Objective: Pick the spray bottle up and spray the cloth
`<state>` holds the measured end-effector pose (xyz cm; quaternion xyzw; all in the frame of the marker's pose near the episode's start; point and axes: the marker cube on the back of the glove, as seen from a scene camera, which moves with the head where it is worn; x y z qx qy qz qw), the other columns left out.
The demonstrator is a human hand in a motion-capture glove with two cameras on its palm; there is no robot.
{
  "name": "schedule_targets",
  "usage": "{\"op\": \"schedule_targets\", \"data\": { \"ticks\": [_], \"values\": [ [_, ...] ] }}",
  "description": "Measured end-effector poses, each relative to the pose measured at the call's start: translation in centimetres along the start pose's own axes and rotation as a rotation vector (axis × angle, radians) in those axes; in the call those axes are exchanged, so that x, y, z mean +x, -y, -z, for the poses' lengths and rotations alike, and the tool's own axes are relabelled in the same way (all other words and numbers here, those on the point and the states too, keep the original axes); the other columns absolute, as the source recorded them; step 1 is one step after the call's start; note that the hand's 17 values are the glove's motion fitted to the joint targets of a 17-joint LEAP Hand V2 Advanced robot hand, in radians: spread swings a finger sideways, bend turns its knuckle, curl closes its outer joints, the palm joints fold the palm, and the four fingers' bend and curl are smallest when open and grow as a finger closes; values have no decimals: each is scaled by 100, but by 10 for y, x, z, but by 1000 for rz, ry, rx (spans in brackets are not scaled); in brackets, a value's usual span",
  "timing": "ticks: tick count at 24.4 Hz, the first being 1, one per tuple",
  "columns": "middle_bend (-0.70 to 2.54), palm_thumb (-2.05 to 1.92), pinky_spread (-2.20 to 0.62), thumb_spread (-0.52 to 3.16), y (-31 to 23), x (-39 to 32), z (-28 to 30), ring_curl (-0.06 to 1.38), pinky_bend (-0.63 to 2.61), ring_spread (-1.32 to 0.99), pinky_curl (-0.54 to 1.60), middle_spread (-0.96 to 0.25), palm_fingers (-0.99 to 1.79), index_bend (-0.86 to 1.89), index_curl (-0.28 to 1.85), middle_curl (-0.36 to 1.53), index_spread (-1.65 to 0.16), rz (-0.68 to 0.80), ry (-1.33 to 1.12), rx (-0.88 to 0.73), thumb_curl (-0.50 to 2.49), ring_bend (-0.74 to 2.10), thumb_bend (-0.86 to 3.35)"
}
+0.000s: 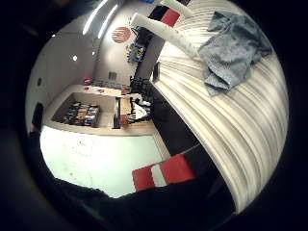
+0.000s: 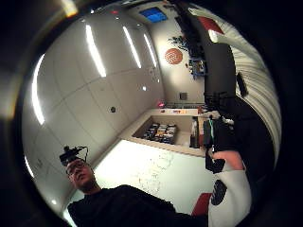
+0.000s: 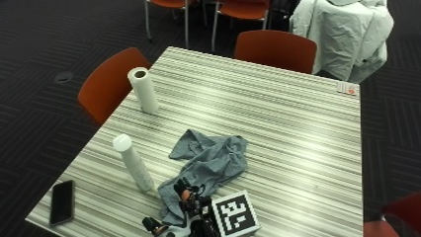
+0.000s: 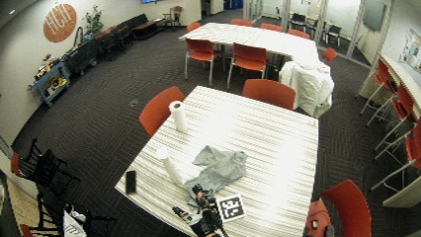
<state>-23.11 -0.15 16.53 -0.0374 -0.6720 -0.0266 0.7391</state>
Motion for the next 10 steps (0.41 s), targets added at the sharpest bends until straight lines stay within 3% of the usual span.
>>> {"op": "schedule_targets", "data": {
  "ticks": [10],
  "values": [
    [25, 101, 17, 96, 15, -2, -9, 40, 45, 7, 36, 1, 9, 14, 25, 42, -30, 145, -74, -56, 56, 29, -2]
  ]
}}
